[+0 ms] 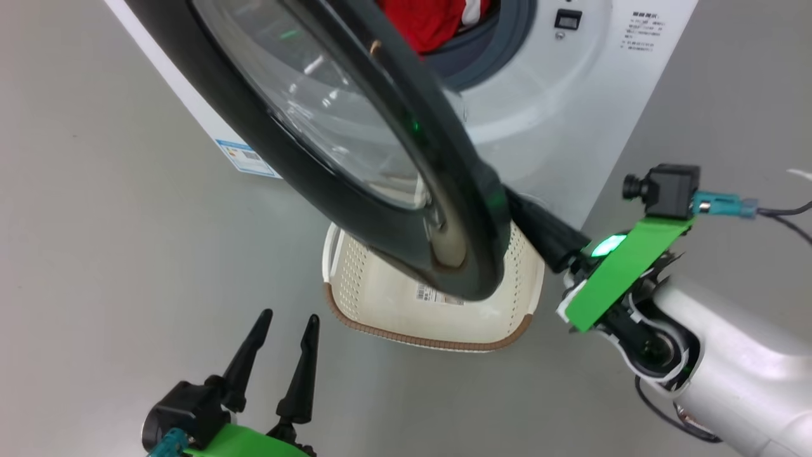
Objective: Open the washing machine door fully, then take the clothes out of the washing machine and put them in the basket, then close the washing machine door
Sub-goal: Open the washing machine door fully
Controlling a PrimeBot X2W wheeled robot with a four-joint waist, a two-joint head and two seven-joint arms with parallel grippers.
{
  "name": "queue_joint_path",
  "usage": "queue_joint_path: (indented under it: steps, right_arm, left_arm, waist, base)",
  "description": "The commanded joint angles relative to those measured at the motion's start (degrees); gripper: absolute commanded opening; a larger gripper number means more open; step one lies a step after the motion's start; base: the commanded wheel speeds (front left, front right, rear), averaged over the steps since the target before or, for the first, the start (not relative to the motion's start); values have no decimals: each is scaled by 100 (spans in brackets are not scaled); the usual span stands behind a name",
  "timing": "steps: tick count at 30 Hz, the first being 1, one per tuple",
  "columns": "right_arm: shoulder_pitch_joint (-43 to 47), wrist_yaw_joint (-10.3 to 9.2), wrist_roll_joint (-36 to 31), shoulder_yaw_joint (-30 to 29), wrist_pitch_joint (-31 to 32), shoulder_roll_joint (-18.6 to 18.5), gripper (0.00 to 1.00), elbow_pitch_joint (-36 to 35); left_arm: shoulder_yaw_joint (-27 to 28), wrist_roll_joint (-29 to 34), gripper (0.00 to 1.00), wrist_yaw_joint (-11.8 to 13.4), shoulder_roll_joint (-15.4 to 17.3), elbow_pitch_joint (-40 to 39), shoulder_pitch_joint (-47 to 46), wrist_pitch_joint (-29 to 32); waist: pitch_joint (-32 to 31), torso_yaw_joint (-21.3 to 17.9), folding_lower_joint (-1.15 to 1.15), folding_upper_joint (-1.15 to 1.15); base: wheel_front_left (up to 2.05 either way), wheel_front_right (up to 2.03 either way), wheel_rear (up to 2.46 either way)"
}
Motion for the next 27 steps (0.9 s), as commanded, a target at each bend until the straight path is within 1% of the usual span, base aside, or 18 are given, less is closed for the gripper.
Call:
queue_joint_path:
  steps: [1,9,22,27]
  right_arm:
    - [130,39,47,145,-30,79,0,-210]
    - [296,39,170,545,-113,204,0,-309]
    - [505,39,364,925,-251,458,0,-312]
    - [517,39,399,1030,-271,627,0,-287]
  left_arm:
    - [192,6,100,-32,84,-89,58,-69]
    - [176,38,100,2,84,-92,260,-69]
    - [161,124,100,90,84,-98,572,-69]
    - [183,122,100,153,84,-125,661,-69]
  waist:
    - [-125,70,0,0]
    - [-406,274,0,0]
    - [-825,1012,0,0]
    - [-909,1194,0,0]
  base:
    - [0,0,0]
    - [0,0,0]
    - [0,0,0]
    - [0,0,0]
